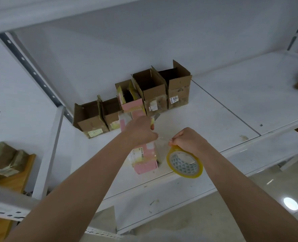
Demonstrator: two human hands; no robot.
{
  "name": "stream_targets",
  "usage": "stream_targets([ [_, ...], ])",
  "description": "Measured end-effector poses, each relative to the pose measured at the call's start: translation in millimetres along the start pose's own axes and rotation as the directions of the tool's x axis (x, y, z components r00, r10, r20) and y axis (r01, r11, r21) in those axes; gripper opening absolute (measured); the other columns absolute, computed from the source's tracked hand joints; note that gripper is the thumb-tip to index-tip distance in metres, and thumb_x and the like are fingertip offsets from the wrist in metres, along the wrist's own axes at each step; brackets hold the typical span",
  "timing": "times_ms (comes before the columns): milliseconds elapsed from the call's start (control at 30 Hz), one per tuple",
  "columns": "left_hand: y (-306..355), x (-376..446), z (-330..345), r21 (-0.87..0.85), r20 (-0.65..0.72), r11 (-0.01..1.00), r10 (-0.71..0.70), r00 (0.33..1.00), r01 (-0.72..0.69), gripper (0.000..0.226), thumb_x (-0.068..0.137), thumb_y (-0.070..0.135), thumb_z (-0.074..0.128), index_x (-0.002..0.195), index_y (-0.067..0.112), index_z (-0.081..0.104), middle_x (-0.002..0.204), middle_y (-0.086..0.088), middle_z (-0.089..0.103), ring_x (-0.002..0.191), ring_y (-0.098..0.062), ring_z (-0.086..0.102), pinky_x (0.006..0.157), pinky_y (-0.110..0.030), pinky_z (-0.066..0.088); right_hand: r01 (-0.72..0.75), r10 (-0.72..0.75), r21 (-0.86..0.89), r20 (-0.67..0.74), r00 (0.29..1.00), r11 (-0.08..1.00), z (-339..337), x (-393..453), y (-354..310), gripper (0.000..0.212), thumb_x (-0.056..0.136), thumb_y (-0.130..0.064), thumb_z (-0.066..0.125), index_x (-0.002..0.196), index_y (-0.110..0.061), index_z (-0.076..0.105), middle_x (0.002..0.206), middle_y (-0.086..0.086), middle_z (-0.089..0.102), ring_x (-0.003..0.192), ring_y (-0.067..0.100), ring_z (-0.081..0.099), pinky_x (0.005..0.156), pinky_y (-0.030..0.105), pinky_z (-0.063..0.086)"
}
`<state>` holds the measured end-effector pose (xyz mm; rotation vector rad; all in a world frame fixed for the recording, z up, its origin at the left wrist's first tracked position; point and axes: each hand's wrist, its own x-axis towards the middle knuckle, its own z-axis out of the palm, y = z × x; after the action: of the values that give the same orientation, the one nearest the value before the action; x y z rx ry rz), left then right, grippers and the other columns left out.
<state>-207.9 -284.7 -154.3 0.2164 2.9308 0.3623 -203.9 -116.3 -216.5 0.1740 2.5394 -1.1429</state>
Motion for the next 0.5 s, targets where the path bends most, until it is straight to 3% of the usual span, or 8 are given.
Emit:
stream_targets([
  [200, -3.4, -3.8, -1.9, 0.03, 0.02, 0.996, 0.083, 0.996, -0.084, 0.022, 0.089, 0.033, 0.064, 0.084, 0.018, 0.049, 0.079, 0.003, 0.05, 0.076, -0.016, 0.05, 0.057, -0.026, 0.034, 0.053, -0.057, -0.068, -0.048, 0.997, 0.996, -3.1, -0.8, 4.0, 0.015, 0.081, -0.045, 0.067, 0.088, -0.035, 0.077, 0.086, -0.011, 0.071, 0.085, 0.013, 0.064, 0.08, 0.032, 0.049],
  [300, -3.6, -7.2, -8.6, -0.037, 0.084, 0.988, 0.153, 0.985, -0.15, 0.032, 0.1, 0.046, 0.043, 0.093, 0.016, 0.054, 0.085, 0.001, 0.058, 0.079, -0.016, 0.053, 0.067, -0.029, 0.04, 0.105, -0.11, -0.066, -0.083, 0.99, 0.992, -9.3, 0.5, 5.0, 0.016, 0.083, -0.051, 0.065, 0.087, -0.04, 0.075, 0.079, -0.016, 0.069, 0.08, 0.009, 0.064, 0.071, 0.028, 0.045],
  [367, -2.8, -8.2, -13.5, -0.121, 0.148, 0.982, 0.164, 0.975, -0.147, 0.041, 0.104, 0.045, 0.03, 0.083, 0.018, 0.052, 0.075, 0.002, 0.058, 0.07, -0.014, 0.052, 0.069, -0.031, 0.04, 0.109, -0.114, -0.058, -0.092, 0.989, 0.992, -10.5, 0.5, 7.2, 0.015, 0.083, -0.052, 0.065, 0.086, -0.041, 0.075, 0.078, -0.018, 0.068, 0.078, 0.006, 0.062, 0.068, 0.027, 0.043],
  [500, 2.7, -7.8, -23.6, -0.113, 0.325, 0.99, 0.113, 0.939, -0.079, 0.041, 0.104, 0.038, 0.036, 0.073, 0.015, 0.051, 0.067, -0.001, 0.054, 0.062, -0.016, 0.051, 0.067, -0.03, 0.045, 0.127, -0.136, -0.084, -0.11, 0.985, 0.988, -10.1, 0.2, 10.3, 0.015, 0.083, -0.053, 0.063, 0.085, -0.042, 0.074, 0.078, -0.02, 0.067, 0.077, 0.004, 0.061, 0.065, 0.026, 0.04],
])
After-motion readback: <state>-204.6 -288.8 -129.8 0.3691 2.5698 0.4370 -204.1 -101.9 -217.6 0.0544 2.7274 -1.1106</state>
